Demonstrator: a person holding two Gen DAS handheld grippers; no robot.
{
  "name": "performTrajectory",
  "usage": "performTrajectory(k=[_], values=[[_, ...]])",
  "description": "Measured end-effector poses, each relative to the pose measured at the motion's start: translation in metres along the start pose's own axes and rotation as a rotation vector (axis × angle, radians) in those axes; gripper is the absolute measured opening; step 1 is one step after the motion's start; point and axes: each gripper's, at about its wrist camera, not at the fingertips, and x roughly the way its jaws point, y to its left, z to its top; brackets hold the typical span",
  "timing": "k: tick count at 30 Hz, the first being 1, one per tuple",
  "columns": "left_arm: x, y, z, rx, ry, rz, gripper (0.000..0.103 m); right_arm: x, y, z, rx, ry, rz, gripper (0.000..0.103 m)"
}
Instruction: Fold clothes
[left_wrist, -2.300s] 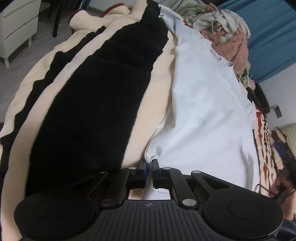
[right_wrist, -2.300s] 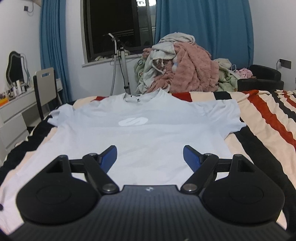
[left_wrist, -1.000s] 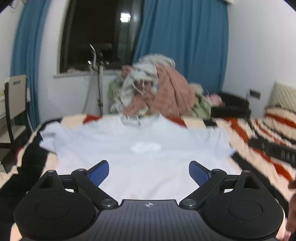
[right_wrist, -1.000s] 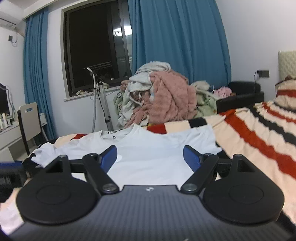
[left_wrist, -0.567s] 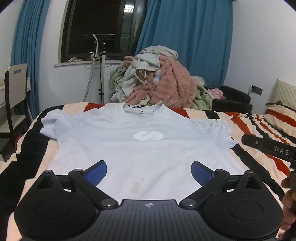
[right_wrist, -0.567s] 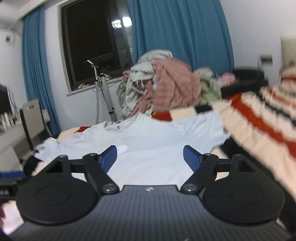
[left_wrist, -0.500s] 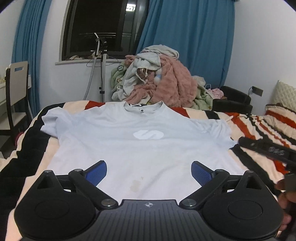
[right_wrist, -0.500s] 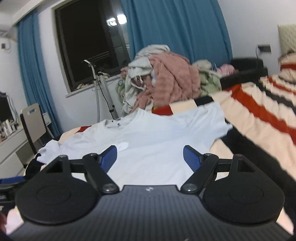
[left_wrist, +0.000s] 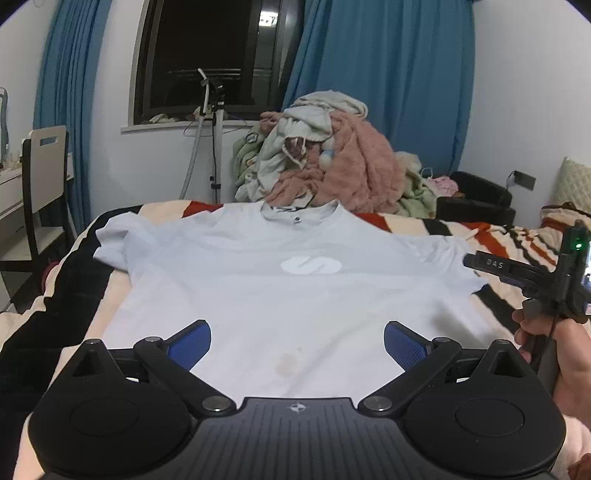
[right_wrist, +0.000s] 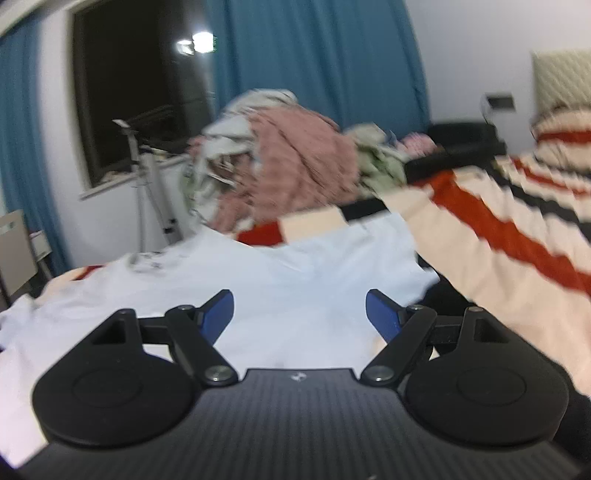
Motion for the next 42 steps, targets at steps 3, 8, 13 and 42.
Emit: performTrajectory(k=[3, 8, 13, 42], values=[[0.007, 0.001, -0.003, 0.001, 0.013, 0.015, 0.101, 0.033, -0.033, -0.010, 0.129, 0.061, -0.024, 0.080], [0.017, 0.003, -0.007, 0.002, 0.019, 0.034, 0.101, 0.077, -0.084, -0.027, 0.429, 0.127, 0.116, 0.081], [0.028, 0.004, -0.008, -0.008, 0.018, 0.037, 0.101, 0.109, -0.122, -0.036, 0.707, 0.081, 0.262, 0.081], [0.032, 0.093, 0.024, -0.169, 0.047, 0.109, 0.101, 0.143, 0.051, 0.119, -0.009, -0.126, -0.022, 0.008]])
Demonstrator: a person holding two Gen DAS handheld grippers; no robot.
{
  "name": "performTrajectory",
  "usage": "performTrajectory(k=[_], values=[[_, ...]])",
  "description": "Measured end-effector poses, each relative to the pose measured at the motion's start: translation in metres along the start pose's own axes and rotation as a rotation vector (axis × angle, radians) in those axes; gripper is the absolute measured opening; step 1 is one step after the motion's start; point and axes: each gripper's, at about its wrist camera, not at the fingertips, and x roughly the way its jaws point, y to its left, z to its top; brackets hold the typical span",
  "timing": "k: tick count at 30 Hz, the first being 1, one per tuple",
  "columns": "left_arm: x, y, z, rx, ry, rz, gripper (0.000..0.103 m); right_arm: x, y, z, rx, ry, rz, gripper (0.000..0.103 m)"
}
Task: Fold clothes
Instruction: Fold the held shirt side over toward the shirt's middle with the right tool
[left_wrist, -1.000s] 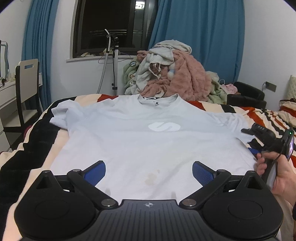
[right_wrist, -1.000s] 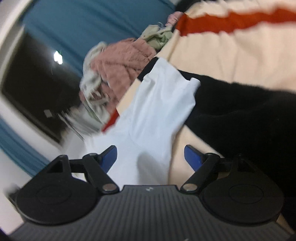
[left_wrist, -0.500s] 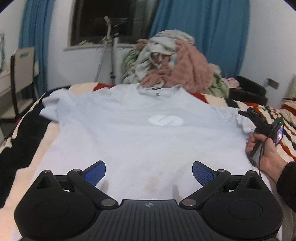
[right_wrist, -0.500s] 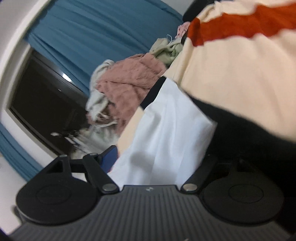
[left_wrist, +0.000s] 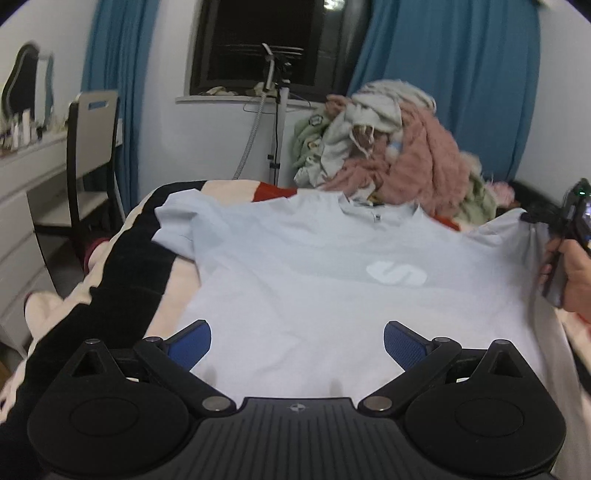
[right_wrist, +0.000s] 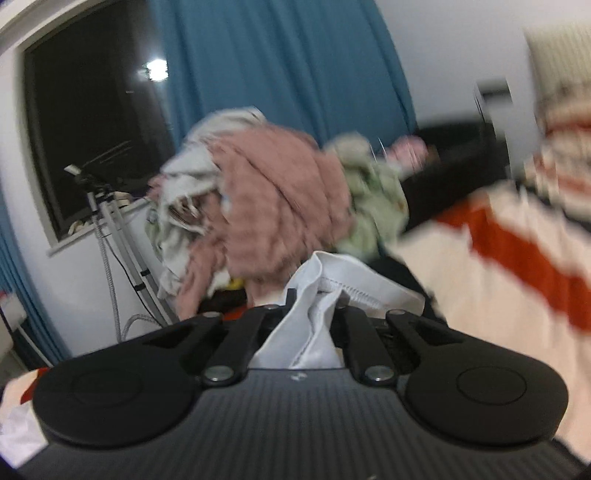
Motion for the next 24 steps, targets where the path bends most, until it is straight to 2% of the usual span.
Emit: performTrajectory(k=[4, 7, 10, 13, 16, 18, 20, 21, 22, 24], values=[[-0.020, 0.030, 0.001, -0.086, -0.050, 0.012, 0.101, -0.027, 0.086, 0.010, -0.136, -0.064, 0.017, 0.007], [-0.025, 0.053, 0.004, -0.140, -0.074, 0.034, 0.101, -0.026, 0.157, -0.014, -0.289, -0.055, 0.032, 0.007], [-0.019, 0.075, 0.003, -0.215, -0.067, 0.059, 0.101, -0.010, 0.215, -0.054, -0.405, -0.004, 0.059, 0.007], [-0.001, 0.090, -0.002, -0.236, -0.026, 0.090, 0.101, 0.012, 0.262, -0.101, -0.525, 0.064, 0.066, 0.007], [0.019, 0.099, -0.007, -0.225, -0.005, 0.120, 0.101, 0.028, 0.285, -0.141, -0.583, 0.130, 0.081, 0.009], [0.031, 0.100, -0.010, -0.212, 0.012, 0.129, 0.101, 0.037, 0.289, -0.157, -0.567, 0.182, 0.078, 0.012], [0.043, 0.101, -0.012, -0.199, 0.030, 0.136, 0.101, 0.047, 0.284, -0.160, -0.514, 0.253, 0.114, 0.037], [0.047, 0.099, -0.013, -0.196, 0.034, 0.138, 0.101, 0.046, 0.281, -0.159, -0.488, 0.264, 0.128, 0.060], [0.051, 0.098, -0.015, -0.192, 0.037, 0.139, 0.101, 0.042, 0.278, -0.156, -0.463, 0.263, 0.139, 0.078], [0.056, 0.095, -0.017, -0.194, 0.045, 0.124, 0.101, 0.021, 0.272, -0.148, -0.404, 0.232, 0.197, 0.087]])
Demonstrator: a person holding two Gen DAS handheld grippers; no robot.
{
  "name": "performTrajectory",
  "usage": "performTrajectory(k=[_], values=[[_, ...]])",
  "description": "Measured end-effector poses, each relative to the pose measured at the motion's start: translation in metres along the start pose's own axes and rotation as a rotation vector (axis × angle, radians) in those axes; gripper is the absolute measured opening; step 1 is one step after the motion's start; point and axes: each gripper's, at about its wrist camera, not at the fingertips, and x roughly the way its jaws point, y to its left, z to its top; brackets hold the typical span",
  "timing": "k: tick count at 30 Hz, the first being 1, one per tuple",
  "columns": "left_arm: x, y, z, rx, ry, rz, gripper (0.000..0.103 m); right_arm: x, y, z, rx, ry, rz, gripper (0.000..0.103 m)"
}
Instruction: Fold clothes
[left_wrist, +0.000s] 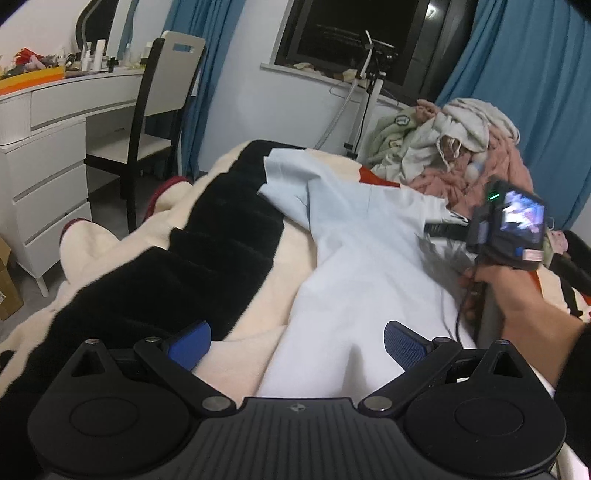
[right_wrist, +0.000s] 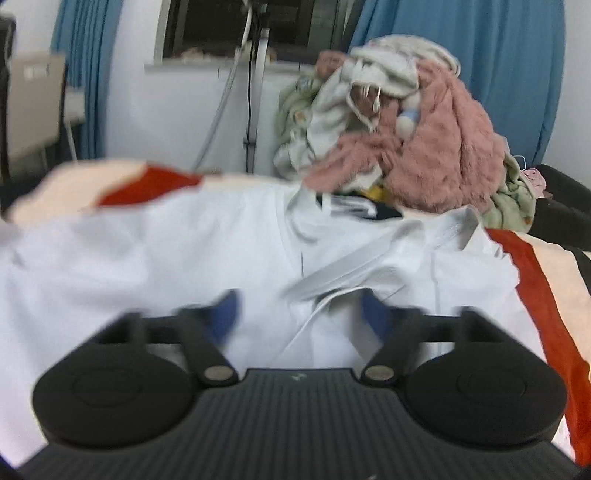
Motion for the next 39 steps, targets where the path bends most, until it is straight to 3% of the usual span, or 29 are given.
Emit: performTrajectory(k=[4, 10, 16, 20, 27, 39], values=[[-0.004, -0.010, -0.005, 0.034, -0.021, 0.009, 0.101, -0.055, -0.008, 0.009, 0.098, -0.031, 0.106, 0.087], [-0.035, -0.032, -0.011, 0.101, -0.084, 0.003, 0.101, -0.174, -0.022, 0.013, 0.125, -0.113, 0.182, 0.087], [-0.077, -0.056, -0.020, 0.165, -0.133, -0.037, 0.101, -0.314, -0.053, -0.021, 0.073, -0.192, 0.176, 0.087], [-0.103, -0.072, -0.028, 0.188, -0.146, -0.081, 0.101, -0.378, -0.079, -0.053, 0.105, -0.177, 0.159, 0.087], [-0.139, -0.093, -0.052, 0.220, -0.155, -0.135, 0.101, -0.430, -0.126, -0.110, 0.184, -0.181, 0.106, 0.087], [-0.134, -0.128, -0.094, 0.366, -0.098, -0.130, 0.100, -0.431, -0.152, -0.113, 0.261, -0.189, 0.089, 0.087]])
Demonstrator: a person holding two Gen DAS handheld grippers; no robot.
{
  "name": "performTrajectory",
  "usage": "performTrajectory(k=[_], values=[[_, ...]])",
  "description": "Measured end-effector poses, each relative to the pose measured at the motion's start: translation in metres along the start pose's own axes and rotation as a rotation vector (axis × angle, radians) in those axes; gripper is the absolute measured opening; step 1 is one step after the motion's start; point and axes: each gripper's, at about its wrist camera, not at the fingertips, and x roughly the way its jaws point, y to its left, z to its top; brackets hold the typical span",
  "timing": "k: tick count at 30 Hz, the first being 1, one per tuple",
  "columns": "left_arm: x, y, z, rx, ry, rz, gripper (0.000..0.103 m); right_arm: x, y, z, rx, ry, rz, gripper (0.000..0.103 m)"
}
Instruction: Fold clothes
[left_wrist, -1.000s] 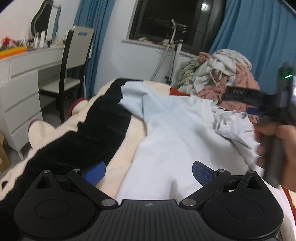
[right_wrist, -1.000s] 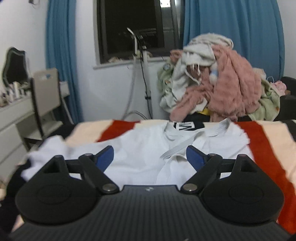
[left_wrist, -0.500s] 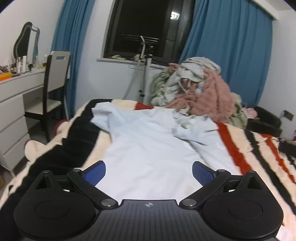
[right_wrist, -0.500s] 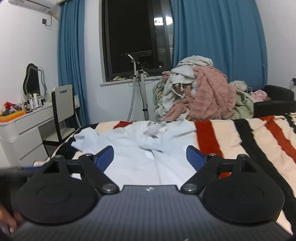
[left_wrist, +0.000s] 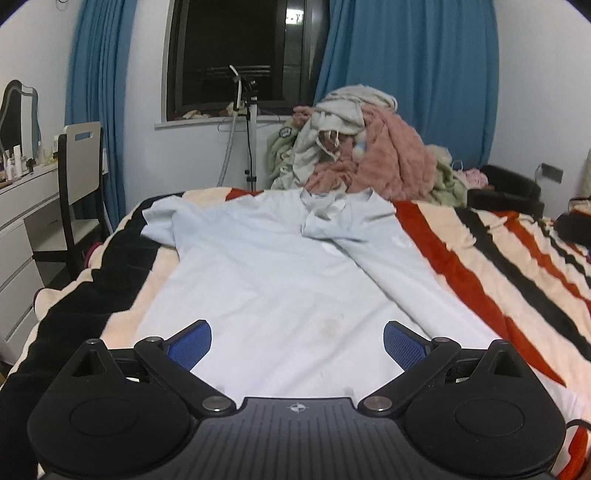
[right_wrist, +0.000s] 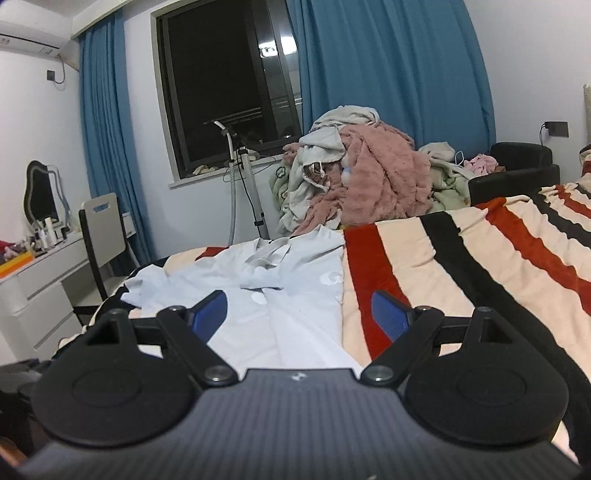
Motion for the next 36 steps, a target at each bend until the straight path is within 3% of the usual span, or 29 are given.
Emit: performTrajectory(k=[7, 11, 15, 21, 29, 32, 36], values=[[0.014, 0.001, -0.003, 0.014, 0.042, 0.026, 0.100, -0.012, -0.015, 0.012, 0.038, -0.030, 0.010, 0.087], [0.018, -0.004, -0.005, 0.036, 0.074, -0.011, 0.097, -0.021, -0.035, 0.023, 0.079, -0.053, 0.015, 0.087], [0.024, -0.024, -0.005, 0.051, 0.124, -0.084, 0.090, -0.030, -0.065, 0.033, 0.105, -0.080, 0.002, 0.087], [0.027, -0.074, -0.003, 0.071, 0.169, -0.222, 0.081, -0.035, -0.118, 0.036, 0.175, -0.108, -0.109, 0.087], [0.041, -0.192, -0.028, 0.119, 0.269, -0.528, 0.062, -0.046, -0.169, 0.027, 0.310, -0.142, -0.171, 0.087], [0.045, -0.224, -0.045, 0.142, 0.303, -0.650, 0.063, -0.049, -0.178, 0.020, 0.335, -0.137, -0.190, 0.087], [0.056, -0.253, -0.066, 0.203, 0.345, -0.629, 0.056, -0.050, -0.186, 0.013, 0.386, -0.138, -0.197, 0.087]])
